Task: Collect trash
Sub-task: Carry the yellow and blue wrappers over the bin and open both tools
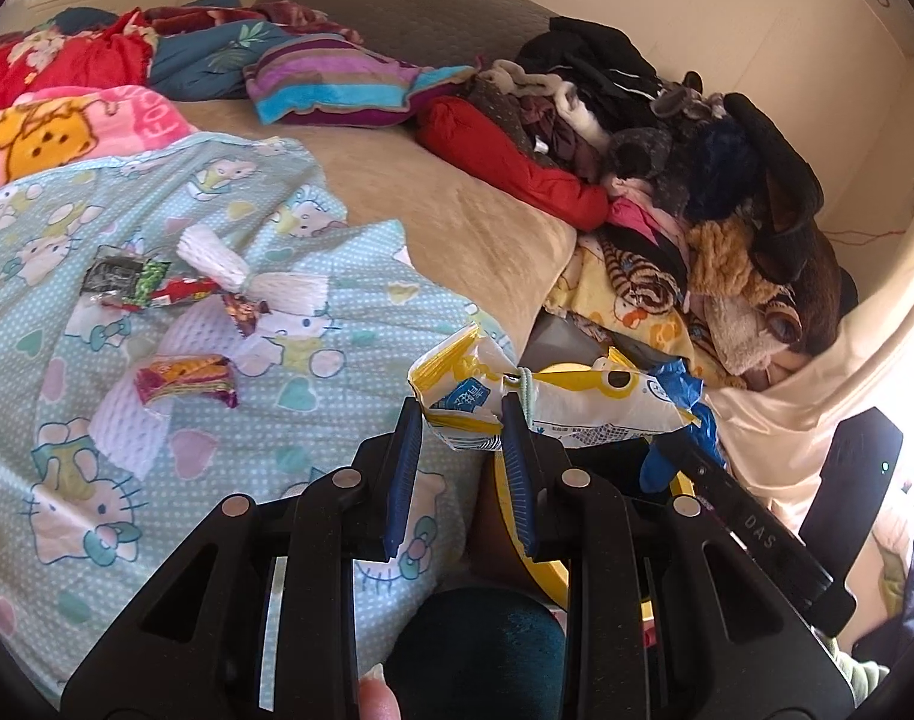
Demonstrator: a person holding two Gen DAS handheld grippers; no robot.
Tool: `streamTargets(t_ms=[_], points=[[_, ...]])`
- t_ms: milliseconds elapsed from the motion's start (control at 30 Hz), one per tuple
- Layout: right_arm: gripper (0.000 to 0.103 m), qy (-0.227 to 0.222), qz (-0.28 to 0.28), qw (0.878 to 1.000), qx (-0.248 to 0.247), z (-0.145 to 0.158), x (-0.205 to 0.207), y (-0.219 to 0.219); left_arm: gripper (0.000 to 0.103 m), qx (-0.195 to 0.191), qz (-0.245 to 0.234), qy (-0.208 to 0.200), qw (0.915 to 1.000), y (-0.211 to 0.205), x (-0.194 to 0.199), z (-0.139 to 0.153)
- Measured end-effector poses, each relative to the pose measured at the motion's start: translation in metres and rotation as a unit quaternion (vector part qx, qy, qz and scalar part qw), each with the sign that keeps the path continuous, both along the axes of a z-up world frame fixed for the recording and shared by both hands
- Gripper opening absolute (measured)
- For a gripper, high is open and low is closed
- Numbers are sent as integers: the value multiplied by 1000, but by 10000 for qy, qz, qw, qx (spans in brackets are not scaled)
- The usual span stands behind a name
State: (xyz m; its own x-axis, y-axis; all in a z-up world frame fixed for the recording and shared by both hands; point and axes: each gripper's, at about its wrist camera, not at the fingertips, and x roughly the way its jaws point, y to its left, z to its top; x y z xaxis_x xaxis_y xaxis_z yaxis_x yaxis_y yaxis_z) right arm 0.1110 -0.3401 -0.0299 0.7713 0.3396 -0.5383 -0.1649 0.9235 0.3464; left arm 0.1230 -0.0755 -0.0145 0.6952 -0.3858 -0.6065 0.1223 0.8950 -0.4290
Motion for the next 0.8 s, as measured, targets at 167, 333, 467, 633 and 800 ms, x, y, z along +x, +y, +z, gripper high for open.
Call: streamTargets(t_ms=[167, 333, 467, 633, 800], points=[[17, 31, -205, 9998, 64, -2, 2, -18, 20, 113, -141, 1, 9998, -12, 1, -2], [17, 49, -413, 9990, 154, -2, 5, -37, 20, 276, -278, -50, 9992, -26, 2, -3], [17, 76, -566, 9981, 227, -3, 5, -51, 20, 424, -437, -64, 9981, -40, 2, -6], [17, 147, -750, 9966, 307, -5, 7, -68, 20, 616, -671, -22, 9958, -62, 2, -15], [18, 219, -872, 9953, 348, -8, 8, -82, 20, 873, -925, -19, 9919, -83, 1, -23]])
